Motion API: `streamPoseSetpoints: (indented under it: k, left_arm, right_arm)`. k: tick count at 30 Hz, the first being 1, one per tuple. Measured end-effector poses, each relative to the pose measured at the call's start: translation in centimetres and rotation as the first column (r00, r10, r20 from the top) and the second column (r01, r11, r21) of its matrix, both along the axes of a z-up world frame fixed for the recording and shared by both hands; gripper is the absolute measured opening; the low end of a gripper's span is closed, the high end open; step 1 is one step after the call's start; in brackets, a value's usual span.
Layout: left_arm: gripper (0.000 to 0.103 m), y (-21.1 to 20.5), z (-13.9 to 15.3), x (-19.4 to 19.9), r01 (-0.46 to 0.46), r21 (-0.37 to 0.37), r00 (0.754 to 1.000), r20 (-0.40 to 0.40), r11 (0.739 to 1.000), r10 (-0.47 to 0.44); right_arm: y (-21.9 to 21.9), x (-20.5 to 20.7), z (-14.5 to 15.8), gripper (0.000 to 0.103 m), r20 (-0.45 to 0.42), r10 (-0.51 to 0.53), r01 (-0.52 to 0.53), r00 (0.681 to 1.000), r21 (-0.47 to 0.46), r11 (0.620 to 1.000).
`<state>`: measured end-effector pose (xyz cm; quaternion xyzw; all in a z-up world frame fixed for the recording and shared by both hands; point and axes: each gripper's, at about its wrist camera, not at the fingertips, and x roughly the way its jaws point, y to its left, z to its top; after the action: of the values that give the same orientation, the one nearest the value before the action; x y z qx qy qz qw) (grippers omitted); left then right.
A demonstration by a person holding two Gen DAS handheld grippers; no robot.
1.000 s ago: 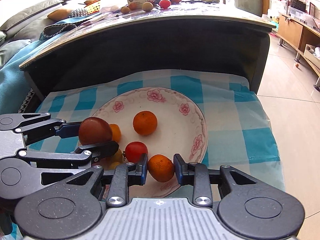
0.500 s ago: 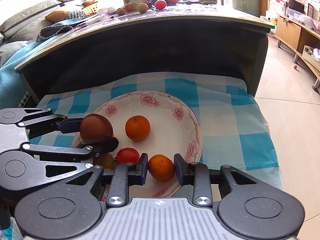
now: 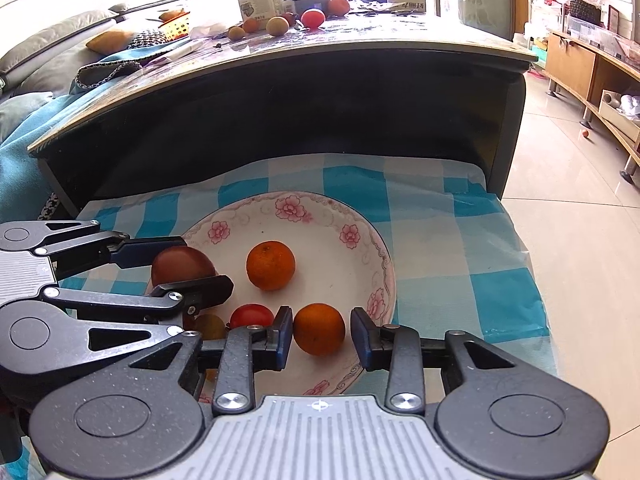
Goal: Organize fruits
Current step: 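Carry the dark tomato with the left tool to the bowl while the right tool carries the mandarin, then open the left tool over the bowl while the right tool releases the mandarin there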
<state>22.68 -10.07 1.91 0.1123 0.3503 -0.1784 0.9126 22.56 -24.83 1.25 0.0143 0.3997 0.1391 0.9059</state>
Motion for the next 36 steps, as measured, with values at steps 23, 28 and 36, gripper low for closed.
streamPoseSetpoints:
  k: [23,28,36]
  left_arm:
    - [0.060,1.3,1.9,-2.3,-0.017,-0.021,0.999,0.036,1.000,0.018]
    - [0.061,1.9,2.1,-3.9,-0.027,-0.029,0.999,0.034,0.999,0.028]
    - [0.061,2.9,1.9,-6.0,-0.062,-0.058,0.998,0.011,0.996,0.063]
  right_arm:
    - [-1.0,-1.3,1.5,0.035,0.027,-0.034,0.034,0.999,0.015,0.999]
    - [-1.2,-2.0,1.6,0.037,0.025,-0.044,0.043,0.999,0.020,0.999]
    - [-0.7,-4.1,1.7,0.037,0.010,-0.038,0.038,0.999,0.018,0.999]
